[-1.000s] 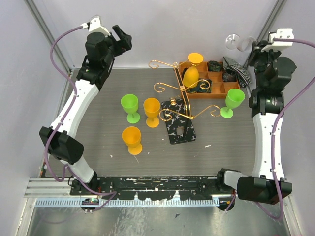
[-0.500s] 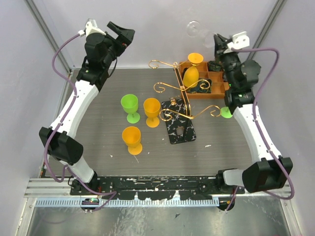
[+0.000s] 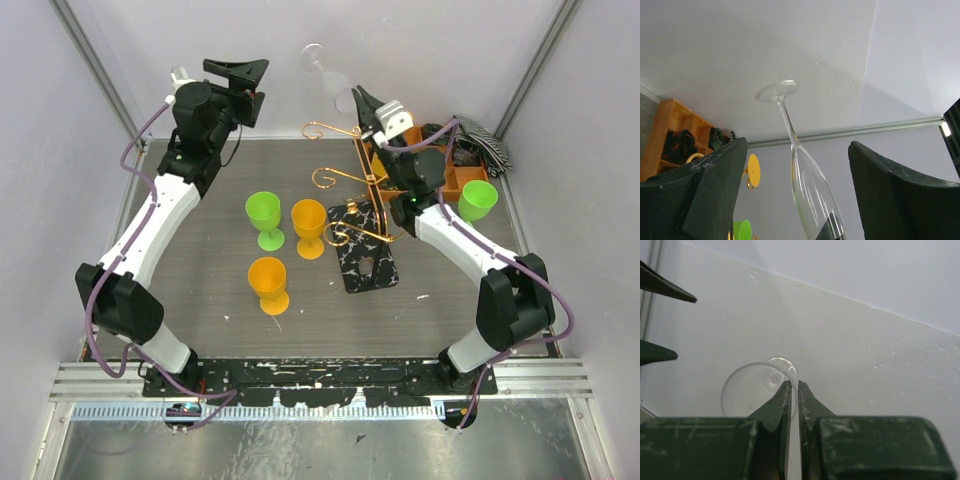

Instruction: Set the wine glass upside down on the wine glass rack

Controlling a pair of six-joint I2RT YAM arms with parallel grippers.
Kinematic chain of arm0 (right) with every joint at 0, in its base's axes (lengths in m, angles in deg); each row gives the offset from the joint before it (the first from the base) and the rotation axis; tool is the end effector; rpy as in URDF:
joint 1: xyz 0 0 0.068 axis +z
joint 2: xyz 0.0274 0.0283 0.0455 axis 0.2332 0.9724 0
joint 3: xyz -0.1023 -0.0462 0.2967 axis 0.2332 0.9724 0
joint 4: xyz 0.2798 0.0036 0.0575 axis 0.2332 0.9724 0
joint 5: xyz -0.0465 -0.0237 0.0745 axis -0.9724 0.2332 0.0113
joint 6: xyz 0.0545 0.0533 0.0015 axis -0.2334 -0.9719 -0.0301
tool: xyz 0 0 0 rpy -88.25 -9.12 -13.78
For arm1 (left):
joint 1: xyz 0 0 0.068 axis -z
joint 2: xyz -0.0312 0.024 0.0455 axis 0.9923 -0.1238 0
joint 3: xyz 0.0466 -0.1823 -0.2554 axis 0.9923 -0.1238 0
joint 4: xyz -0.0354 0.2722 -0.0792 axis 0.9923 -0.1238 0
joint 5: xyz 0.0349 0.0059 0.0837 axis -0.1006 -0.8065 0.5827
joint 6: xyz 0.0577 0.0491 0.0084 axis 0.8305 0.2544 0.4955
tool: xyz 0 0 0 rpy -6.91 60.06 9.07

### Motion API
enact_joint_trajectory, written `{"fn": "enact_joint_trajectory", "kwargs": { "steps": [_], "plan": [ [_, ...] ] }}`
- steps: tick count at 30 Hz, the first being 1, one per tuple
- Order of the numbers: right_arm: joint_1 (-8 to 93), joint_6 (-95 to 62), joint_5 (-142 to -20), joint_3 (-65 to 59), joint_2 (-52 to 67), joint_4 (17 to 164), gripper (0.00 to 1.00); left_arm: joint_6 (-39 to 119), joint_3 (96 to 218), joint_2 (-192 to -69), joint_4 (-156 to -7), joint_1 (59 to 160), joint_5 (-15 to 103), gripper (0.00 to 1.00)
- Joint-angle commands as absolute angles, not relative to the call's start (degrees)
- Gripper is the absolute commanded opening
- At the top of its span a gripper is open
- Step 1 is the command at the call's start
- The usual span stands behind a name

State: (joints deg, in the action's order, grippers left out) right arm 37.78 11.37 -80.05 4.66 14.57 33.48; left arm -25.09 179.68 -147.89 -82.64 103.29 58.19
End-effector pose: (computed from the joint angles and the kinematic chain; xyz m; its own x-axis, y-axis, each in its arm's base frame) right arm 0.3559 0.1707 0.4702 0.6920 -0.0793 -0.7175 -0.2811 0.8859 -0.3690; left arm 0.4129 -0.1466 0.5040 -0.2335 -0.9472 -0.2199 0.1132 0.1981 -0.9736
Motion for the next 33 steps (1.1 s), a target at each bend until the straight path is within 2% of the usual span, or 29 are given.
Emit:
{"fn": "enact_joint_trajectory", "kwargs": {
  "steps": [1,6,13,24,33],
  "plan": [
    [40.86,13.61,-80.92,3.54,14.66,20.19,0.01,-33.88,177.90,-146.67,-77.99,103.03,55.98,0.88],
    [43.94,14.00,-80.74,3.21,15.75,20.04,0.01,-37.99,174.69,-146.79,-73.78,103.02,55.83,0.72],
    [47.31,15.44,-80.43,2.84,16.59,21.85,0.01,-40.80,173.43,-147.31,-71.52,103.05,55.33,0.61],
    [50.31,15.96,-80.97,0.87,18.95,22.52,0.01,-41.80,173.84,-148.78,-70.77,103.02,53.58,0.56],
    [51.27,19.80,-83.64,-0.04,19.88,22.00,0.01,-40.79,173.43,-147.95,-73.29,102.28,53.38,0.57]
  ]
}}
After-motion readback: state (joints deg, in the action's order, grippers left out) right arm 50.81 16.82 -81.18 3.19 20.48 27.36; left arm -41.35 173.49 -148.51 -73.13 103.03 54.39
